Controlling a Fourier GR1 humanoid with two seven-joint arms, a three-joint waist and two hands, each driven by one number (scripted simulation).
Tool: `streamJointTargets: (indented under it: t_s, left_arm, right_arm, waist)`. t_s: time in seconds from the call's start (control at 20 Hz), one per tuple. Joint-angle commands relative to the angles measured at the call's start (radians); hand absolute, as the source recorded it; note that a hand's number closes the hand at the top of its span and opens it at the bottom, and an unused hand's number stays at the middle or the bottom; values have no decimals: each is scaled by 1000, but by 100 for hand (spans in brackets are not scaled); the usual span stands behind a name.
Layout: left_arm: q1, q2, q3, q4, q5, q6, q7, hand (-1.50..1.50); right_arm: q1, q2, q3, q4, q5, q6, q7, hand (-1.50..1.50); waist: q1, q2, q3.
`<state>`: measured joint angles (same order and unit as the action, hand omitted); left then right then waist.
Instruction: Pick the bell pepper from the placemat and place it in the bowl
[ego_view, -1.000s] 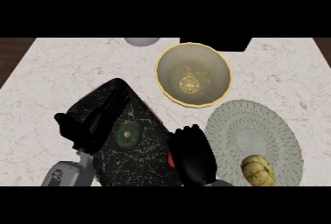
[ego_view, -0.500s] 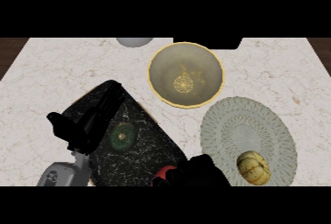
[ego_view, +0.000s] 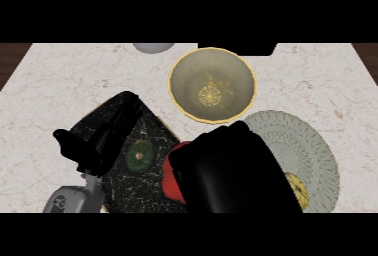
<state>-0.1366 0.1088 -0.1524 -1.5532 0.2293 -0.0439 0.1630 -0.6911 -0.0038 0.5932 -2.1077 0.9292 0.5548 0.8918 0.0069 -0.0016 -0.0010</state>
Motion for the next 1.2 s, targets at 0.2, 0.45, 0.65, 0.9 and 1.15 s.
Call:
streamJointTargets:
  t_s: [0.2,0.45,0.65,0.9,1.15]
  left_arm:
    - [-34,-11,18,41,-10,-15,-14,0]
    - [30,-41,-19,17,-48,0,-57,0]
    - [1,36,57,13,13,-66,-11,0]
    - [-51,-23,22,-2,4,-30,39,0]
    - [-25,-52,-11,17,-48,0,2,0]
  right_arm:
    - [-133,-10,-287,232,-62,-67,-144,150]
    - [-124,-38,-296,506,5,-315,-332,150]
    - [-249,-30,-334,740,46,-364,-407,150]
    - [-314,-39,-361,1035,119,-528,-536,150]
    - [-408,-50,-397,1278,135,-454,-520,150]
  waist:
    - [-2,5,1]
    - [10,9,1]
    - [18,8,0]
    - [22,12,0]
    - [29,14,0]
